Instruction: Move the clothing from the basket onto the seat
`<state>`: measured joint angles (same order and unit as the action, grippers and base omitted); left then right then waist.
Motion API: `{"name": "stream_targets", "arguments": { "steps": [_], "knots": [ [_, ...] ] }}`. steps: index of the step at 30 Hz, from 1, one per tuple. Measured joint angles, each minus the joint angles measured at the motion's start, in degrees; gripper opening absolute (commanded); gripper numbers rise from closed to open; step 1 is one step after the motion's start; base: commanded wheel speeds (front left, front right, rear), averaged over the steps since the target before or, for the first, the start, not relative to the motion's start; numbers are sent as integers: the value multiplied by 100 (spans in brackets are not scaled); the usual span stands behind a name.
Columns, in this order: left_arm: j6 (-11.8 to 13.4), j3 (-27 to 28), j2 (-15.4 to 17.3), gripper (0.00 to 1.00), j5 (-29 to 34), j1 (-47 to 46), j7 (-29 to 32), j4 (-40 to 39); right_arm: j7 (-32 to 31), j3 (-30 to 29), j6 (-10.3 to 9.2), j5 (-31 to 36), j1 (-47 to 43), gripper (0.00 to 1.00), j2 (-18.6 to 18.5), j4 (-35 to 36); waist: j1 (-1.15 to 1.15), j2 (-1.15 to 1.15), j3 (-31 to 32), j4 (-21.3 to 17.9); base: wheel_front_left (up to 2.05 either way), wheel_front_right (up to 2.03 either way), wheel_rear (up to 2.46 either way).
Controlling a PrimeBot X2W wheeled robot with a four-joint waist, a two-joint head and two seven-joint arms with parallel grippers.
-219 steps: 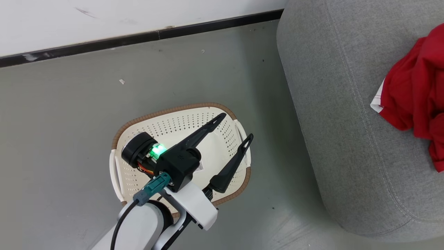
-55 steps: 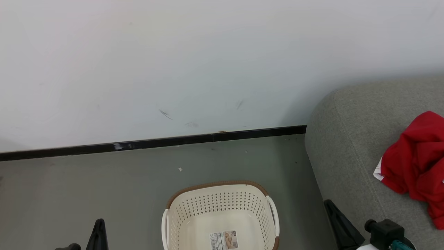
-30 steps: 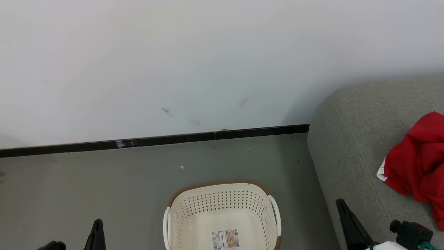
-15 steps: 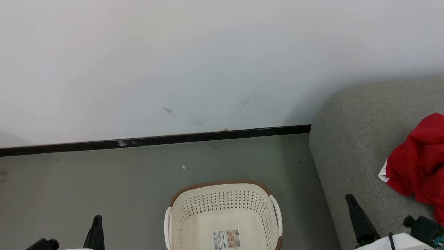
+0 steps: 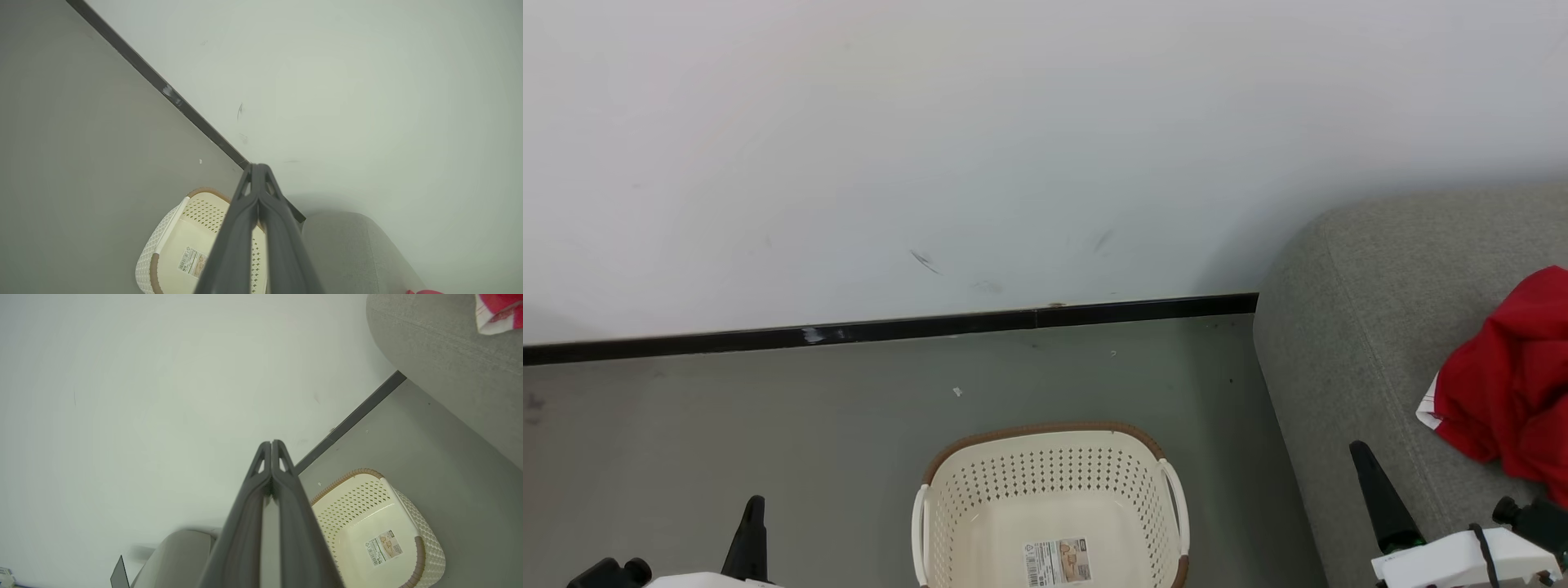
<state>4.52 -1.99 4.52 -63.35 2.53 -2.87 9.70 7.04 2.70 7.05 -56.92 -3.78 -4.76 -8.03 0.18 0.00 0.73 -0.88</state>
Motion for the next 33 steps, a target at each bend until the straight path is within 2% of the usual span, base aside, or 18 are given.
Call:
{"name": "stream_targets", "arguments": {
  "steps": [11, 33],
  "knots": [
    [-223, 163, -68, 0, -760, -112, 238, 58, -154, -25, 0, -1146, 169, 0, -91, -196, -13, 0, -33, 24, 0, 0, 0],
    [-656, 481, -188, 0, -2156, -349, 659, 171, -448, -101, 0, -3215, 548, 0, -268, -468, -15, 0, -62, 69, 0, 0, 0]
  ]
}}
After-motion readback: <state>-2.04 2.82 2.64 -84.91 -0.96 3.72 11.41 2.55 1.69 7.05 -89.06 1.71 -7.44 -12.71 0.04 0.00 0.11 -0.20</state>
